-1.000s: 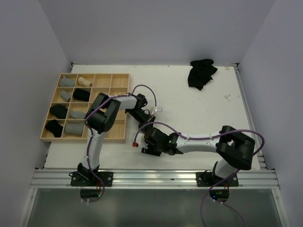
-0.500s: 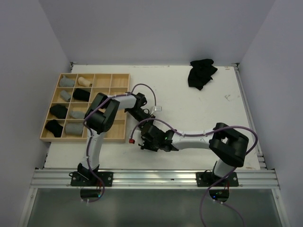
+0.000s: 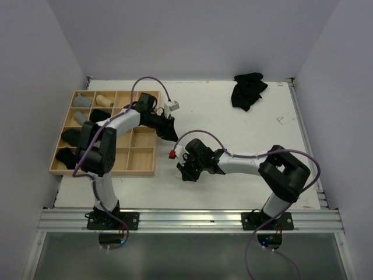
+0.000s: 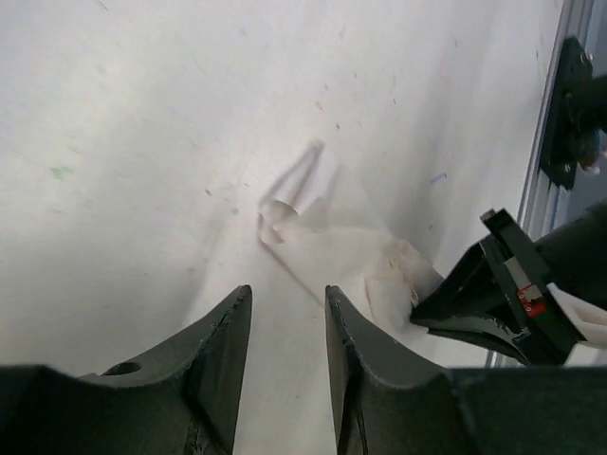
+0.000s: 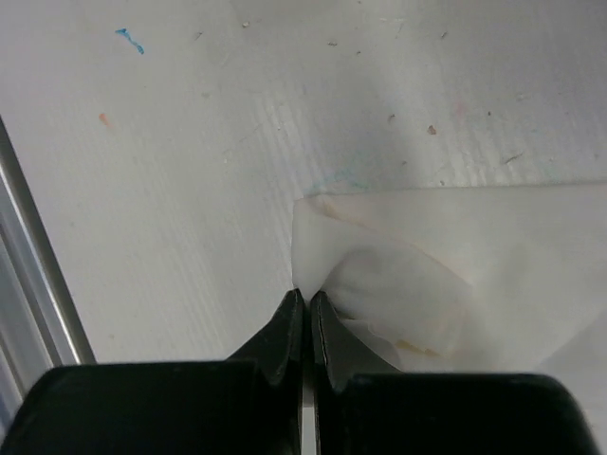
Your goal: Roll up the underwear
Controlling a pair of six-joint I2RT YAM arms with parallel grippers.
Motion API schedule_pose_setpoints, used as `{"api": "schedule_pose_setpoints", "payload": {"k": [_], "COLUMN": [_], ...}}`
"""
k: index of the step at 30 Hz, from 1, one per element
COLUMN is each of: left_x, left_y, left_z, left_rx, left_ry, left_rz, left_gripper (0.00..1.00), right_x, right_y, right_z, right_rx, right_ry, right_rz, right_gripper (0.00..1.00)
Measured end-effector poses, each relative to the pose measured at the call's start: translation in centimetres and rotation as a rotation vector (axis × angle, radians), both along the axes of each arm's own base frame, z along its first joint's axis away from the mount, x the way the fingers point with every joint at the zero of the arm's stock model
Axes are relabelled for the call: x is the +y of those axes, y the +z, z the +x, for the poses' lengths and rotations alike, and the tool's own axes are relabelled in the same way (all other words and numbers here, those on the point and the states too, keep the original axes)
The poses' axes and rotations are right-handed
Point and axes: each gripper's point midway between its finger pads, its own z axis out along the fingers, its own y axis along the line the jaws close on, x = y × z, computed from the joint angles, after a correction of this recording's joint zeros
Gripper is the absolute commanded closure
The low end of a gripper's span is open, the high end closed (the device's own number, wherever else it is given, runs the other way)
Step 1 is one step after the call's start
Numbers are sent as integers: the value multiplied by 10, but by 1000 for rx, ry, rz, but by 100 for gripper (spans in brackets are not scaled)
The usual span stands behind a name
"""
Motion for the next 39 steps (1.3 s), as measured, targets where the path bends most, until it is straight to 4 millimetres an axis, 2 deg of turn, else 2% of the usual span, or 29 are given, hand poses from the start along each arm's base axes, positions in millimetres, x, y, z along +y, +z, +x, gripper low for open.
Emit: {"api": "schedule_pose_setpoints", "payload": {"k": [4, 6, 9, 12, 16, 20, 24, 28, 31, 39], "left_x": [17, 30, 60, 82, 90, 88, 62, 42, 27, 5], "left_y": [40, 54, 64, 73, 82, 69, 32, 5, -3, -26], "left_z": [31, 36, 38, 32, -2, -41, -97, -134, -144, -145], "left_rx": [-145, -189, -255, -384, -594, -792, -882, -909, -945, -982], "left_ry": [102, 151, 218, 210, 88, -92, -337, -524, -613, -718], "left_rz": [-72, -110, -118, -80, -18, 73, 94, 83, 67, 74], "left_gripper": [59, 59, 59, 59, 59, 59, 57, 58, 58, 58], "right_x": [4, 7, 8, 7, 9, 10, 10, 10, 11, 13], "right_y": [0, -1, -1, -2, -3, -5, -5, -5, -5, -5], "right_z": [-7, -8, -8, -6, -2, 2, 4, 4, 4, 5], "right_rx": [98, 156, 261, 376, 515, 646, 755, 799, 818, 841], "right_ry": [-12, -26, -59, -94, -129, -157, -171, -169, -166, -160], "right_rz": [33, 52, 86, 129, 186, 244, 288, 307, 315, 333], "right_gripper": [100, 100, 100, 100, 100, 100, 100, 100, 100, 99]}}
